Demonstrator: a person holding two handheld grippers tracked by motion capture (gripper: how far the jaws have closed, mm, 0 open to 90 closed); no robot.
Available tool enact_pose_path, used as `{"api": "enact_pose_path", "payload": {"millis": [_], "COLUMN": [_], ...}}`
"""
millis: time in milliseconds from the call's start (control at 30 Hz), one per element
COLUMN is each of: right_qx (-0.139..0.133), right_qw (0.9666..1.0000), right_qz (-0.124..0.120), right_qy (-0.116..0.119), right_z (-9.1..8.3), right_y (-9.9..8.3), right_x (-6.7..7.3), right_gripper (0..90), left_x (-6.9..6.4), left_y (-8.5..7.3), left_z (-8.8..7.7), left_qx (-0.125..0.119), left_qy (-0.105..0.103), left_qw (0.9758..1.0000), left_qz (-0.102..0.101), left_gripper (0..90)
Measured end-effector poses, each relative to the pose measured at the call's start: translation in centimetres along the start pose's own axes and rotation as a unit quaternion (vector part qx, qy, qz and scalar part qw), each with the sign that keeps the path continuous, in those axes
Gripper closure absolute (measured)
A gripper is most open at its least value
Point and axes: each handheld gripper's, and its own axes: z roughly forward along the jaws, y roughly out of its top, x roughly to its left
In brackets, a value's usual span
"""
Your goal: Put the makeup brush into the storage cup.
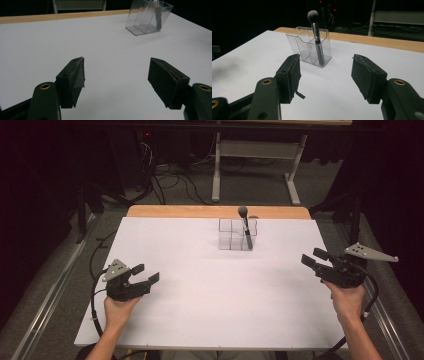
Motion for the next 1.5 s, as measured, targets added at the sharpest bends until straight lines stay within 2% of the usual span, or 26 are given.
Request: {"api": "enact_pose_path", "payload": {"millis": [400,1500], "right_qx": [0.015,0.042], "right_qw": [0.9998,0.9991], "right_qz": [0.008,0.001], "right_qy": [0.007,0.012], "right_z": [0.7,2.9], "right_y": [-1.5,-4.0], "right_x": [0.4,1.4], "right_gripper": [42.8,42.5], "left_x": [0.0,-0.1], "left_y": [0.0,0.0], "left_z": [0.0,0.0], "left_qx": [0.0,0.001], "left_qy": [0.0,-0.002], "left_qw": [1.0,1.0], "left_qz": [0.001,0.001], "left_gripper": [30.1,30.1]}}
